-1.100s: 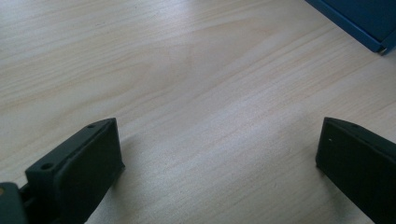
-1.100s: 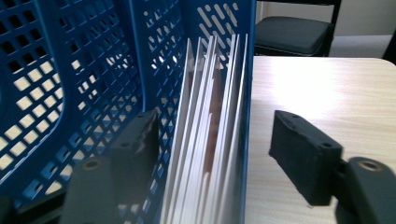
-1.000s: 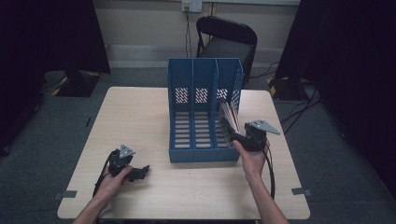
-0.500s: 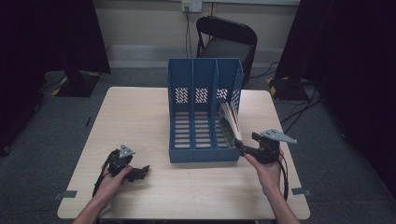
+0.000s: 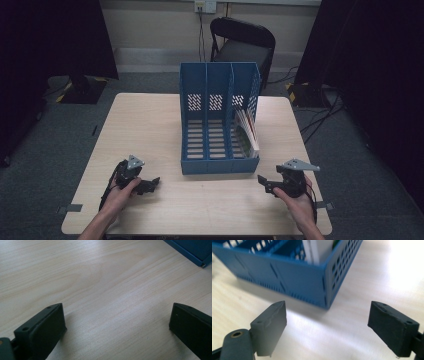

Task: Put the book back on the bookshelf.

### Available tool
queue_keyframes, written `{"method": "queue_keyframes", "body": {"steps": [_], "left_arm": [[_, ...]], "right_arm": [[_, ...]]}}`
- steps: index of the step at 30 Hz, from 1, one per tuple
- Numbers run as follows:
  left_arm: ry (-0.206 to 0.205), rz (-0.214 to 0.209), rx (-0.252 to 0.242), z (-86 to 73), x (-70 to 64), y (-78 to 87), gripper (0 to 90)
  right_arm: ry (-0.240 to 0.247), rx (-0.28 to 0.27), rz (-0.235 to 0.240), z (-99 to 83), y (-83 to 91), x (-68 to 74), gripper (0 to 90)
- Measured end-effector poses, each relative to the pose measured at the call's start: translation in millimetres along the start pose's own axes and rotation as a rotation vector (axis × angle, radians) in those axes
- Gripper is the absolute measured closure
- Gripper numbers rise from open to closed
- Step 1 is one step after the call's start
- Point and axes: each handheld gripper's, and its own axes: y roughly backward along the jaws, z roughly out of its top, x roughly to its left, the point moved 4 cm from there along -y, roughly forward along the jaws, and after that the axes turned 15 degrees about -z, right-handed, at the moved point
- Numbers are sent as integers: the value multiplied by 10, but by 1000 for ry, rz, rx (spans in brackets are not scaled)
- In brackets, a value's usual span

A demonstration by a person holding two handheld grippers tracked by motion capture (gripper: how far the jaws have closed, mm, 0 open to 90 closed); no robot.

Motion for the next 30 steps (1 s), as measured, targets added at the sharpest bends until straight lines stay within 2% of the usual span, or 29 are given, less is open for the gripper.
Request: {"method": "queue_keyframes", "body": {"steps": [6, 7, 9, 11, 14, 16, 19, 21, 30], "left_arm": [[2, 1, -3, 4, 1, -5, 0], [5, 2, -6, 7, 1, -8, 0], [0, 0, -1, 11, 6, -11, 0], [0, 1, 0, 16, 8, -15, 0], [5, 2, -5, 23, 7, -24, 0], [2, 2, -2, 26, 11, -25, 0], [2, 2, -1, 31, 12, -30, 0], [5, 1, -3, 35, 11, -35, 0], [4, 1, -3, 36, 12, -35, 0]], "right_arm": [[23, 93, -21, -233, -144, 35, 158], [24, 118, -12, -255, -172, 61, 158], [42, 107, -34, -261, -199, 116, 176], [64, 101, -30, -266, -231, 175, 173], [87, 117, -35, -303, -282, 236, 176], [99, 148, -50, -352, -316, 277, 183], [138, 120, -60, -380, -328, 326, 152], [138, 81, -55, -402, -348, 325, 139], [127, 84, -72, -413, -331, 329, 137]]}}
